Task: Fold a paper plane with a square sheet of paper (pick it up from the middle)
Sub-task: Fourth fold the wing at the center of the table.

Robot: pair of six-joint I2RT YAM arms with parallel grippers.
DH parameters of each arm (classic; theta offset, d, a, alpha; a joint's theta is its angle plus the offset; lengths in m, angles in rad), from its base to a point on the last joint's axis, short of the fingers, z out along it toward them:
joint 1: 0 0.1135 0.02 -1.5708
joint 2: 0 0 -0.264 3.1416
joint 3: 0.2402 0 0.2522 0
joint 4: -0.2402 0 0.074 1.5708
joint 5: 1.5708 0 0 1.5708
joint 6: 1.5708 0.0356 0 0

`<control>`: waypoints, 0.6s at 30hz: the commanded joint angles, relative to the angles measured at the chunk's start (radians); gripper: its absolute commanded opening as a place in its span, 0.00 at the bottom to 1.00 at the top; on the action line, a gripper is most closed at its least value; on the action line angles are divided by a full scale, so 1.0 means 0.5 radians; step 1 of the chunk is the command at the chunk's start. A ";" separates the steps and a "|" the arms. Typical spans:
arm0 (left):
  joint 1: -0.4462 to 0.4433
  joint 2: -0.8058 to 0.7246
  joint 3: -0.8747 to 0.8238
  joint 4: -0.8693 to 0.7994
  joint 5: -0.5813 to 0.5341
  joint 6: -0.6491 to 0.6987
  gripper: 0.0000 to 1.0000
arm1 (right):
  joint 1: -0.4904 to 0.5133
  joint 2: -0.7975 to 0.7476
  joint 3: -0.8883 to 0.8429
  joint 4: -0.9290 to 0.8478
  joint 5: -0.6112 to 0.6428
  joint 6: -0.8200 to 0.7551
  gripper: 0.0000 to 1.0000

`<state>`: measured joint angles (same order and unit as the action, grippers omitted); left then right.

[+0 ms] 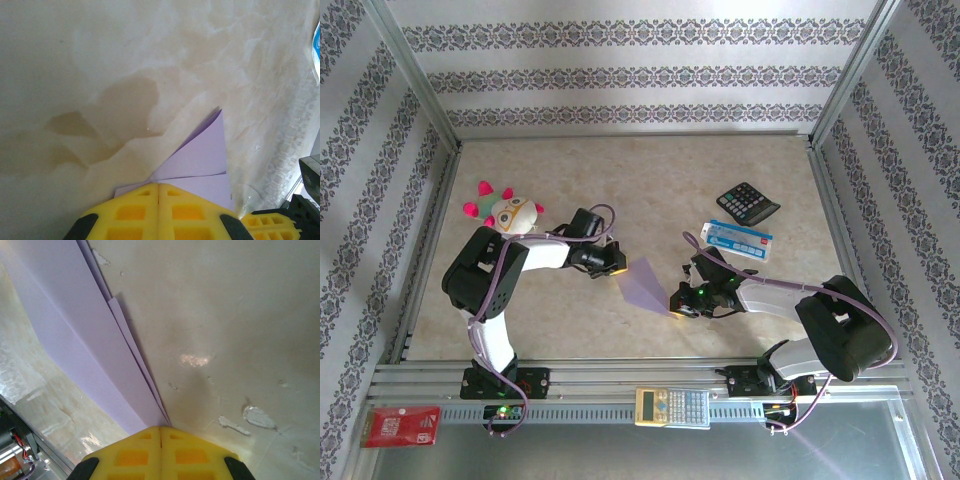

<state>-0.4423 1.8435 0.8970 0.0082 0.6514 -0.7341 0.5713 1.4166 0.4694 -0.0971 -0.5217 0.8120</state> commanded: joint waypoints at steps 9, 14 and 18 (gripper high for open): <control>0.217 0.077 0.084 -0.179 -0.149 0.201 0.06 | -0.014 0.106 -0.120 -0.404 0.332 -0.019 0.00; 0.266 -0.001 0.128 -0.195 -0.100 0.201 0.08 | -0.014 0.099 -0.118 -0.401 0.323 -0.022 0.00; 0.248 -0.202 0.039 -0.068 -0.025 0.084 0.12 | -0.005 0.027 -0.071 -0.336 0.247 -0.086 0.00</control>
<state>-0.3176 1.8317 0.9344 -0.0418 0.6281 -0.6689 0.5720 1.4078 0.4713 -0.0986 -0.5213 0.8047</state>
